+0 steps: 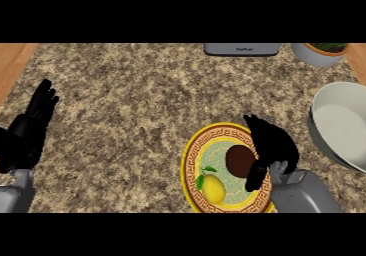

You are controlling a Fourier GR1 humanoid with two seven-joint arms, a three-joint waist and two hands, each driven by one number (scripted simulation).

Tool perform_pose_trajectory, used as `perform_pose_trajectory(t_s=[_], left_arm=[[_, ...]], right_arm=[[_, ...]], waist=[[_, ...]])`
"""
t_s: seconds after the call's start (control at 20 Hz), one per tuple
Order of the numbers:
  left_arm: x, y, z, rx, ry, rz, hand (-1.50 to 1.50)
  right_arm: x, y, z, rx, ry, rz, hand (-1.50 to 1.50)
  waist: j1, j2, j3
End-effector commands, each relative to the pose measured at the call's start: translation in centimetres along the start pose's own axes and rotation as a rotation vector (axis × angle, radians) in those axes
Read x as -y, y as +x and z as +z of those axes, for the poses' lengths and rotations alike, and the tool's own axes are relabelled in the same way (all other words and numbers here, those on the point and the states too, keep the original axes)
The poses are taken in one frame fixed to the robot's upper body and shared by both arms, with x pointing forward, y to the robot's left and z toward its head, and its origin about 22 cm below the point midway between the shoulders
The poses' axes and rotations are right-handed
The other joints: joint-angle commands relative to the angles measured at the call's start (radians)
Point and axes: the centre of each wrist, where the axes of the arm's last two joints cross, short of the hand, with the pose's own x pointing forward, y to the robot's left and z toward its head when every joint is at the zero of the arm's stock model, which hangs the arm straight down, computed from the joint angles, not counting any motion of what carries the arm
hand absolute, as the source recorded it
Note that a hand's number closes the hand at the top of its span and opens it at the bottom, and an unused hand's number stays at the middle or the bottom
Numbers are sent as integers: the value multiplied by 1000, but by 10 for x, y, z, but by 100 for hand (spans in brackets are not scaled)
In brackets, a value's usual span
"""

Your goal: Pick the cupcake from the plate and place it in the bowl

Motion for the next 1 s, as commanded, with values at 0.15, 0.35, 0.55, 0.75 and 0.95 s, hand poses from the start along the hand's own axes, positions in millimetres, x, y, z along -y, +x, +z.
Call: perform_pose_trajectory(t_s=[0.15,0.35,0.55,0.75,0.95], left_arm=[[-13,7,-30,-4,6,9,0],[1,5,-6,-14,4,2,0],[9,3,-15,-4,-11,18,0],[-1,11,-4,-1,-6,-1,0],[-7,2,-3,6,0,13,0]], right_arm=[[-35,-6,8,-49,44,16,-150],[-41,-5,-8,-53,45,-4,-150],[-35,8,-26,-67,15,-21,-150],[-46,0,-27,-88,21,7,-150],[-60,12,-39,-53,130,-33,150]], waist=[[-11,1,0],[-3,0,0],[-3,2,0],[-2,0,0],[0,1,0]])
